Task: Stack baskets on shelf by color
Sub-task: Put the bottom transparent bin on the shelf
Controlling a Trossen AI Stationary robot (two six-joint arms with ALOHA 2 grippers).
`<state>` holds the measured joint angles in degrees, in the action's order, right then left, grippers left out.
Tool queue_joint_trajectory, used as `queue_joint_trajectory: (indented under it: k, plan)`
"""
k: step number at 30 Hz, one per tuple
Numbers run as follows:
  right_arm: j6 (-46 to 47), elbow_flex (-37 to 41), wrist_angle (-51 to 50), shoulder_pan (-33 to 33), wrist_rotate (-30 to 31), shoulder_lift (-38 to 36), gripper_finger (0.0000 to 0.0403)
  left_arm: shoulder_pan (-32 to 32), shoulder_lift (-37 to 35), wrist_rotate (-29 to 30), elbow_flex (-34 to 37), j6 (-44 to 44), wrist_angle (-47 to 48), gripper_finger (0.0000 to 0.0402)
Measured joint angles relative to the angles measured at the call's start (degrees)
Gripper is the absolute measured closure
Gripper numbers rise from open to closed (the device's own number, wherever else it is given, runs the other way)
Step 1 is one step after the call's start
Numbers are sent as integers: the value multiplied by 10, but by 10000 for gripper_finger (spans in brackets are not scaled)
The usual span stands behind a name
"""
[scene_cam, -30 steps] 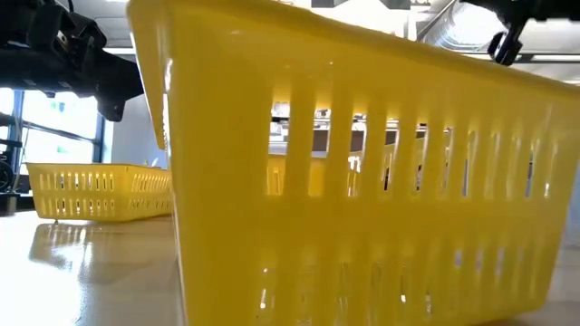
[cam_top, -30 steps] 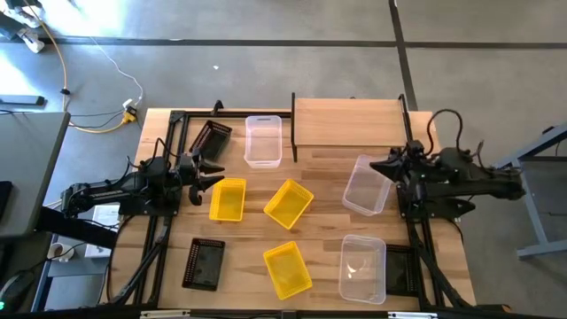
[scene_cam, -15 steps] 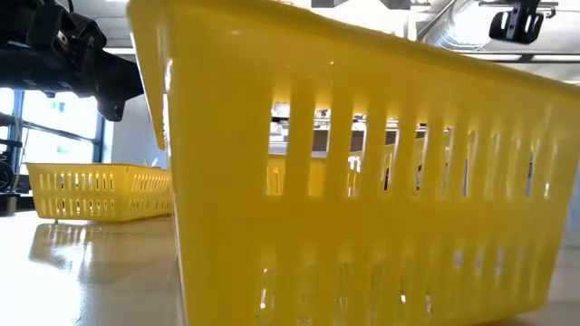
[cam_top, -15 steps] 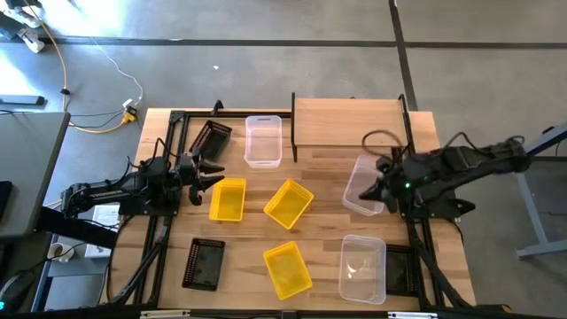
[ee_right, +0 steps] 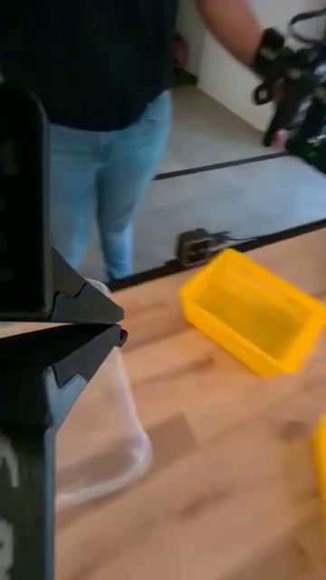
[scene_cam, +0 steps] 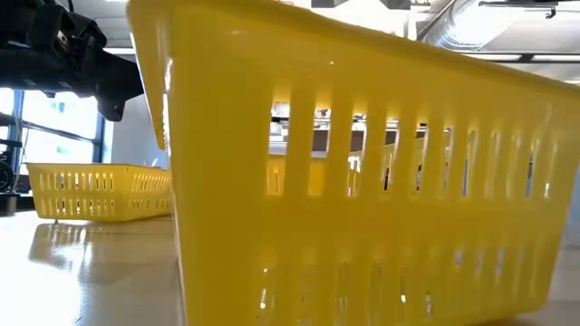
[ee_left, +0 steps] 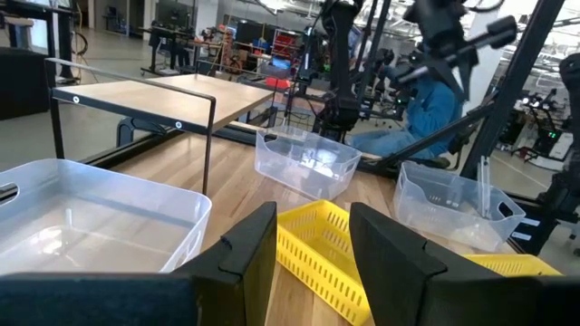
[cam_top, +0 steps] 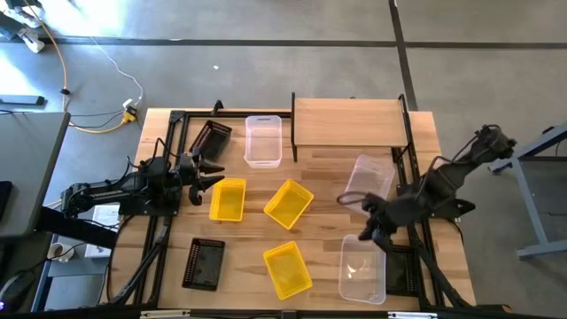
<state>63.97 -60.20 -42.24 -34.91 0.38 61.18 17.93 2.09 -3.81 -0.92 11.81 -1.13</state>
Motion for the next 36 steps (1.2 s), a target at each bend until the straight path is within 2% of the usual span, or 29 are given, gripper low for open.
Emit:
queue_joint_trajectory:
  k: [10,15,18,21,25,28,31,36]
  plan:
    - [72,-18,4,-66,-49,69,402,0,0,0,0,4,0,271]
    - [83,-20,34,-83,-51,92,399,0,0,0,0,53,0,271]
    - [82,-20,62,-92,-51,106,379,0,0,0,0,100,0,271]
    - [82,-20,81,-103,-51,120,341,0,0,0,0,135,0,271]
    - [81,-20,82,-121,-51,141,285,0,0,0,0,162,0,270]
    - [77,-20,82,-135,-51,160,258,0,0,0,0,167,0,270]
    - [77,-20,83,-147,-51,180,246,0,0,0,0,167,0,270]
    - [76,-20,95,-168,-51,219,251,0,0,0,0,175,0,270]
